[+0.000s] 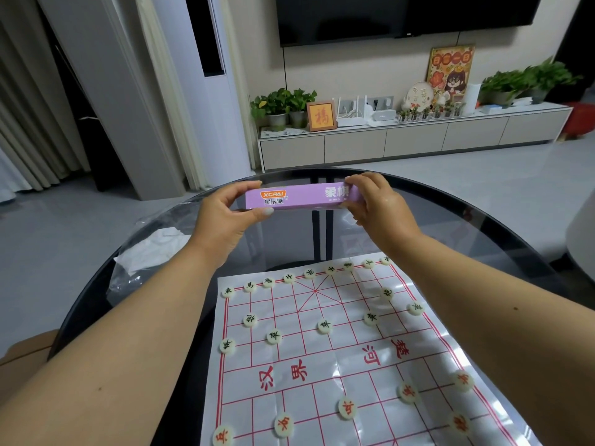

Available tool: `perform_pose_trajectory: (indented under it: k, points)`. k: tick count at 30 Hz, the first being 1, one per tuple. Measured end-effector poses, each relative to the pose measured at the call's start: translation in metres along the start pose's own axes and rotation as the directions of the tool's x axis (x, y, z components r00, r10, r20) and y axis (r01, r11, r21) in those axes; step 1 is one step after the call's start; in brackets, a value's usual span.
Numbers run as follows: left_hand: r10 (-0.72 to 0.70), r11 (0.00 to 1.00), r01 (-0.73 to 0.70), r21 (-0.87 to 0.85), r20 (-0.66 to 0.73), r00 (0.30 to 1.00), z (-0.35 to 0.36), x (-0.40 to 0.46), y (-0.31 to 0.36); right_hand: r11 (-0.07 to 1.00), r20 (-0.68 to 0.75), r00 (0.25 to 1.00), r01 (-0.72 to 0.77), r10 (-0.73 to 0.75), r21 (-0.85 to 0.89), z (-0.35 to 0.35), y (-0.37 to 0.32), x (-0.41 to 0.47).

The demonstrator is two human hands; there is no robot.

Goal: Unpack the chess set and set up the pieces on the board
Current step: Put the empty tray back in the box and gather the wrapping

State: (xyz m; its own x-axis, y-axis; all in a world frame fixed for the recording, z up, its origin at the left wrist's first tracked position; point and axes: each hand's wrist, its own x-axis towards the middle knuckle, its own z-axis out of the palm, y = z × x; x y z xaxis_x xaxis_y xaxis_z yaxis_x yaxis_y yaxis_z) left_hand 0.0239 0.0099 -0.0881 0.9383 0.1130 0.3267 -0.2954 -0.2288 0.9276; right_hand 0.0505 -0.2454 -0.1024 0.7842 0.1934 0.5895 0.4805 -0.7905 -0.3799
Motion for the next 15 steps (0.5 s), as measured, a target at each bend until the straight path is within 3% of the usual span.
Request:
perform_pose_trajectory:
  k: [5,8,15]
  points:
    - [-0.016,1.0,0.016,-0.007,0.004,1.0,-0.001,-0.003,-0.002,0.984,-0.012,0.998,-0.065,0.068,0.163,0.002,0.001,0.003]
    - [-0.014,1.0,0.014,0.008,-0.009,1.0,0.001,-0.002,-0.004,0.941,-0.017,0.985,-0.158,0.171,0.299,0.004,-0.002,0.006]
    - [-0.021,0.999,0.022,0.03,-0.018,1.0,0.004,-0.002,-0.004,0.805,0.052,0.903,-0.406,0.427,0.434,0.008,-0.009,0.012]
